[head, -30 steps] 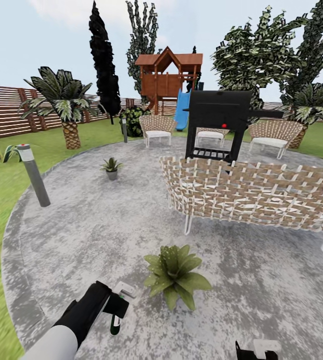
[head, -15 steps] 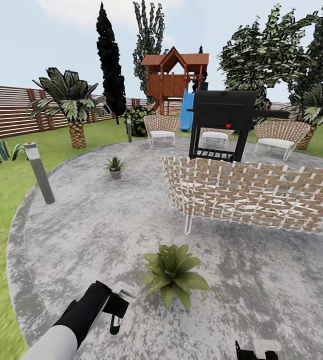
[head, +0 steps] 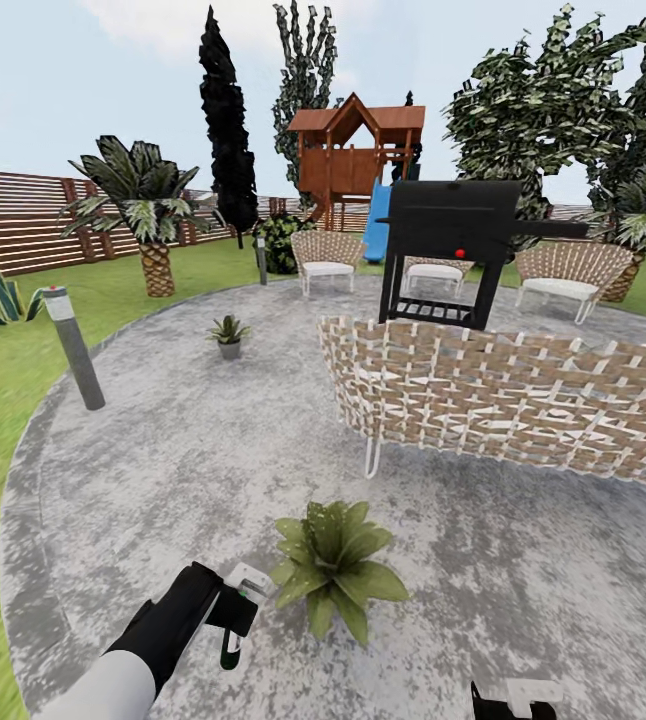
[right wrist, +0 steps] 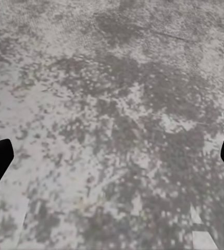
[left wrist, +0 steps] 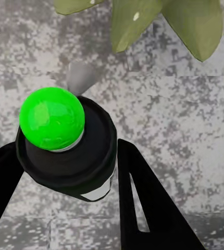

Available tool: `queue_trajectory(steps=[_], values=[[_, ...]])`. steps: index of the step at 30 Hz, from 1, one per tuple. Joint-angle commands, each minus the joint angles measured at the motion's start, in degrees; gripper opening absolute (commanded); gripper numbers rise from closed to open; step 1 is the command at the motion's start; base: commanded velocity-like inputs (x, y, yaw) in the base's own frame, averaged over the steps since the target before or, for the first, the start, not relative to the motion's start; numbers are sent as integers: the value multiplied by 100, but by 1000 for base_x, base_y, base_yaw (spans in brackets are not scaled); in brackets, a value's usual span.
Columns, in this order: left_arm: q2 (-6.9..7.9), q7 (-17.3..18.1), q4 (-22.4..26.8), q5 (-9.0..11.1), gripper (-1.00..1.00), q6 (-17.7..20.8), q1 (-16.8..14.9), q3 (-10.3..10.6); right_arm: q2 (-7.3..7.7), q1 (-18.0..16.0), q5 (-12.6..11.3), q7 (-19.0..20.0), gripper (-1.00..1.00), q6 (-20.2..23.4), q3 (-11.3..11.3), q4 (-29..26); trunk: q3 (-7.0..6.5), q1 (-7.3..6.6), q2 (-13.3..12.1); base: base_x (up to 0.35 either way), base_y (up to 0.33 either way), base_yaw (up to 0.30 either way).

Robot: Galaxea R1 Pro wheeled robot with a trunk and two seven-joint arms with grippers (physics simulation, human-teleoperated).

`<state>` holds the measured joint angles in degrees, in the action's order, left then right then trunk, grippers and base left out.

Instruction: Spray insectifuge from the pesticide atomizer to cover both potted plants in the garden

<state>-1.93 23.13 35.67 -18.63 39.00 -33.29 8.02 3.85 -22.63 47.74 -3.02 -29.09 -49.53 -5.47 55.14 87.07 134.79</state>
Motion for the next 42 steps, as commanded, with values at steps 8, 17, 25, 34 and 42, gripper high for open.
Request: queue_trajectory(steps=[8,17,25,34,42], values=[[-1,43,10,-61,-100,19,-2,-2,2,-5,60,-32,100,-18,-30,11,6,-1,2,-68,-270,0],[2,42,10,-61,-100,19,-2,-2,2,-5,60,-32,100,-18,-22,11,6,-1,2,-102,-272,139],[12,42,2,-85,-100,56,-2,11,2,-5,60,-32,100,-18,-24,11,6,-1,2,-150,-252,278],[21,43,-65,-111,-100,102,-2,13,2,-5,60,-32,100,-18,-29,11,6,-1,2,-95,-94,172],[-60,-912,-23,-67,-100,231,-2,4,2,-5,60,-32,100,-18,-23,11,6,-1,2,-1,-1,121]])
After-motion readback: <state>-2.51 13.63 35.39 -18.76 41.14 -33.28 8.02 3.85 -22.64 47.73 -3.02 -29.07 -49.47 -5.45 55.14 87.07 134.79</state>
